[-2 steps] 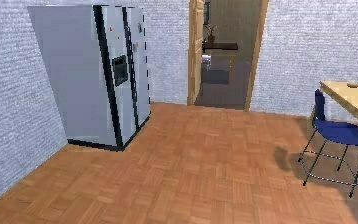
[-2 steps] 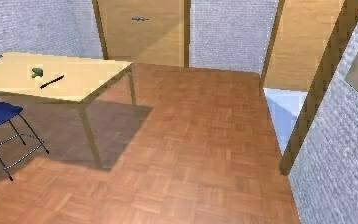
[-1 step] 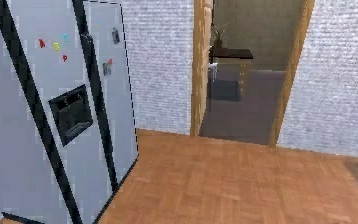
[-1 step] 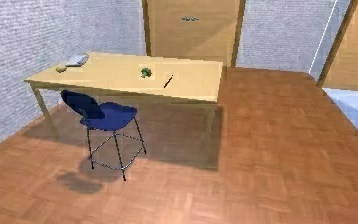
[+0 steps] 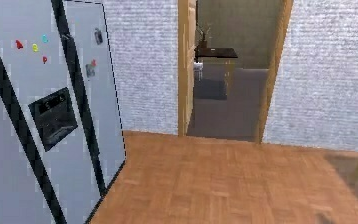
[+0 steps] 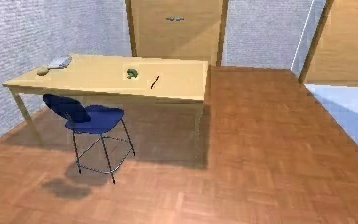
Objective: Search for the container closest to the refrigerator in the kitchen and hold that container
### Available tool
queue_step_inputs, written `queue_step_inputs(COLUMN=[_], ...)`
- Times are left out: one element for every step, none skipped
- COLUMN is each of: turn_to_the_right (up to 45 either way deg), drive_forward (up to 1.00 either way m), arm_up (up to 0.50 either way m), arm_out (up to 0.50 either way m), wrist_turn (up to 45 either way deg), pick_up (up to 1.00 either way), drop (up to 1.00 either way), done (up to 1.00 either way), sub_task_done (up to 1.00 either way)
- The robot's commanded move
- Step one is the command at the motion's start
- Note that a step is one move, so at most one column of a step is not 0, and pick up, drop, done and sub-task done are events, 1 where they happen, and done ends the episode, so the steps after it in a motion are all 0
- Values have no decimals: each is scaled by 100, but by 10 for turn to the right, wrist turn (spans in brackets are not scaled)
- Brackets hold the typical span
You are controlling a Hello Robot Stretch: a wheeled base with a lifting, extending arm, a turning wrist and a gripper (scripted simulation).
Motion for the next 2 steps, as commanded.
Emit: queue_step_inputs(turn_to_the_right=[0,-450], drive_forward=[35,0], arm_up=[0,0], arm_out=[0,0], wrist_turn=[0,0], pick_up=[0,0], drop=[0,0], done=[0,0], sub_task_done=[0,0])
